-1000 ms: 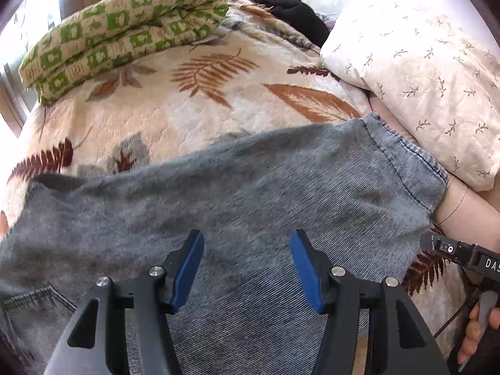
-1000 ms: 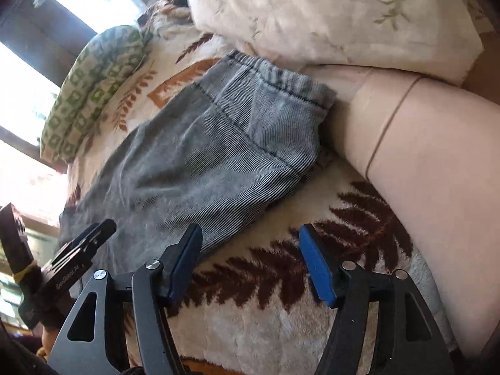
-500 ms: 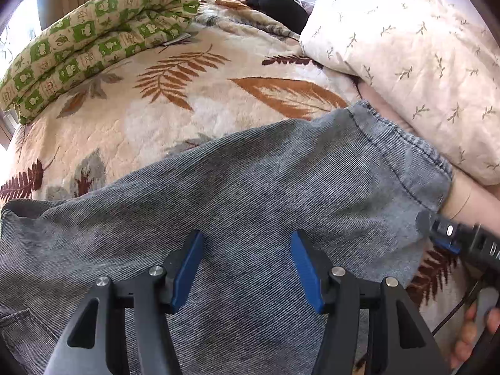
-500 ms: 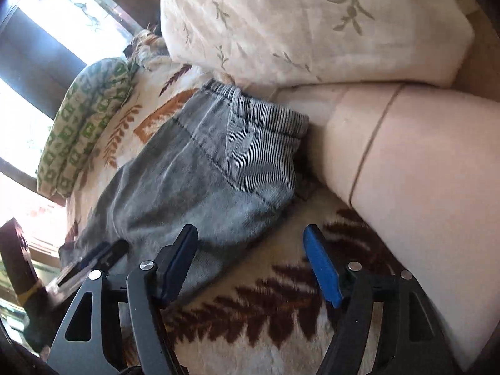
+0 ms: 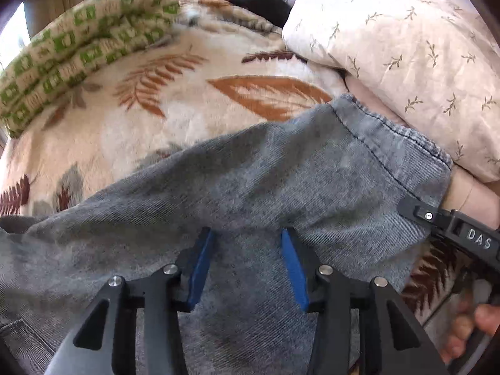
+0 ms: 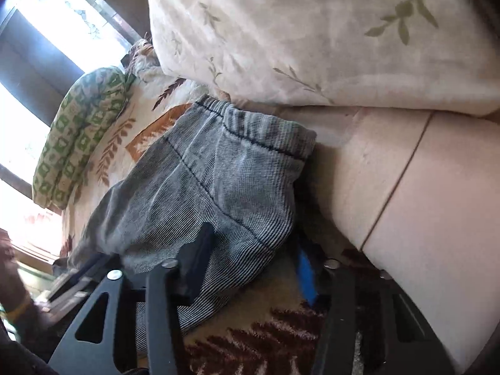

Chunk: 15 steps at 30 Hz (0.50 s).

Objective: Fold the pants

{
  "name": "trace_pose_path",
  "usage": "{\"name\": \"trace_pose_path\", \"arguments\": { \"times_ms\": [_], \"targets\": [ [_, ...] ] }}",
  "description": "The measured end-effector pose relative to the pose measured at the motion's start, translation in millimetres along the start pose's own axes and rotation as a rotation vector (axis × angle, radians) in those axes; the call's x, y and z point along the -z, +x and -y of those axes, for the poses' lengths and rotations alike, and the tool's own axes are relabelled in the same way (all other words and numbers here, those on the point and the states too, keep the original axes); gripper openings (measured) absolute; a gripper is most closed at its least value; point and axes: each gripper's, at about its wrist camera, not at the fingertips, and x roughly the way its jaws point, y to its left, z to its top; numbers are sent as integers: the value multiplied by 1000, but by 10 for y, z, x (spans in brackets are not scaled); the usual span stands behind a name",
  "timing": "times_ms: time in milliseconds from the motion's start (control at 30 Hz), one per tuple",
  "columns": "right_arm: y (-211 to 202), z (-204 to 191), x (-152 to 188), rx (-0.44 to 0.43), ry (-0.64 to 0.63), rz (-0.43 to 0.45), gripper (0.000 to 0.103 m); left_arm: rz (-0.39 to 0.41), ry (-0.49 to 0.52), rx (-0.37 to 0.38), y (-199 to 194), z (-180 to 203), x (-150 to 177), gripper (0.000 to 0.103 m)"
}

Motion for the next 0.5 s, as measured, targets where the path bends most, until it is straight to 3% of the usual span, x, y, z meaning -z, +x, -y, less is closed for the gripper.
{"name": "trace_pose_path", "arguments": {
  "times_ms": [67, 133, 233, 333, 433, 500],
  "targets": [
    [-9, 14, -12, -9, 7, -6, 34, -3, -22, 12, -23, -36, -2, 47],
    [-26, -4, -27, -20, -3, -5, 28, -8, -49, 18, -83, -87, -11, 36],
    [-117, -171, -46, -14, -98, 30, 18, 9, -83, 23, -199, -186, 43, 35],
    [-217, -429, -30, 11, -242, 86, 17, -47, -97, 31, -55, -264, 119, 32],
    [-263, -587, 7, 40, -346, 117, 17, -48, -93, 37, -66, -266, 87, 32],
    [-301, -658, 31, 56, -401, 137, 17, -55, -160, 96, -144, -365, 73, 32]
  ]
}}
